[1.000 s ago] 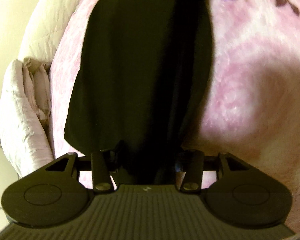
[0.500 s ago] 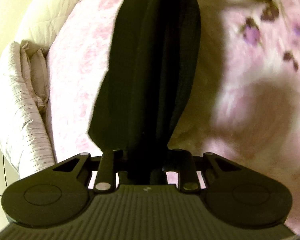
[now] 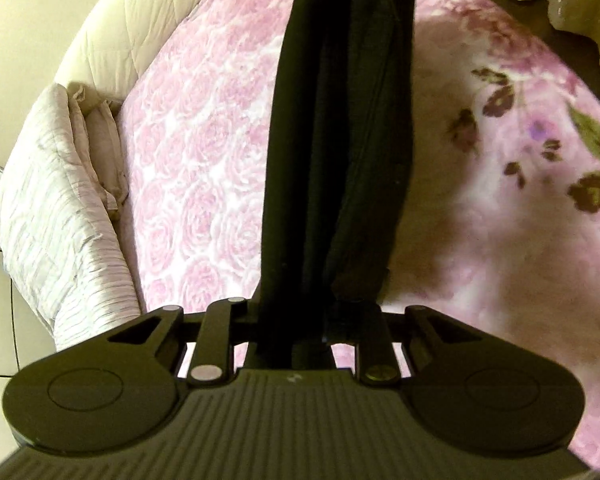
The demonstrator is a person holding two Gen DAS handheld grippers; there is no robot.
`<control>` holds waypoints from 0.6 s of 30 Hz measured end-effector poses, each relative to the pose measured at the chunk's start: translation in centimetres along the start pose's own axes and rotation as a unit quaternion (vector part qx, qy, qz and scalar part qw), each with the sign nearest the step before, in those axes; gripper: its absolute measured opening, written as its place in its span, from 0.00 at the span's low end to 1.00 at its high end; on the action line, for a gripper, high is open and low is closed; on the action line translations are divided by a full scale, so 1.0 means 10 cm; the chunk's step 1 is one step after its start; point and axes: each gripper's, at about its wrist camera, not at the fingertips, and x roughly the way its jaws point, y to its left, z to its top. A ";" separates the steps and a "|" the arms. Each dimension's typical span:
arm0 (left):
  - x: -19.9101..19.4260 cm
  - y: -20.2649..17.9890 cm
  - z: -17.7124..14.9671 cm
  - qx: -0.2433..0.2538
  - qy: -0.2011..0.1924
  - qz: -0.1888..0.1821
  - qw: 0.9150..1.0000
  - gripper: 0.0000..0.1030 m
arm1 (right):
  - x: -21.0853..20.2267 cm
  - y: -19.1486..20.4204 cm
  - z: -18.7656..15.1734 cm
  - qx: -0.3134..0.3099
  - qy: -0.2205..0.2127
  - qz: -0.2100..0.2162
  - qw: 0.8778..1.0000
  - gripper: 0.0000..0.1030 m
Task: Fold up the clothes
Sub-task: 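Grasp the folded bundle edge with both grippers and lift it up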
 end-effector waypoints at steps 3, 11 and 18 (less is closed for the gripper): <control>-0.16 -0.03 0.06 0.005 -0.004 0.002 1.000 0.19 | -0.16 0.06 -0.03 0.001 0.001 -0.004 1.000 0.16; -0.48 -0.09 0.47 0.019 -0.014 0.003 1.000 0.19 | -0.55 0.09 -0.34 0.023 -0.002 -0.017 1.000 0.16; -0.52 -0.07 1.36 0.017 -0.013 -0.011 1.000 0.19 | -0.84 -0.24 -1.01 0.053 -0.009 -0.005 0.999 0.16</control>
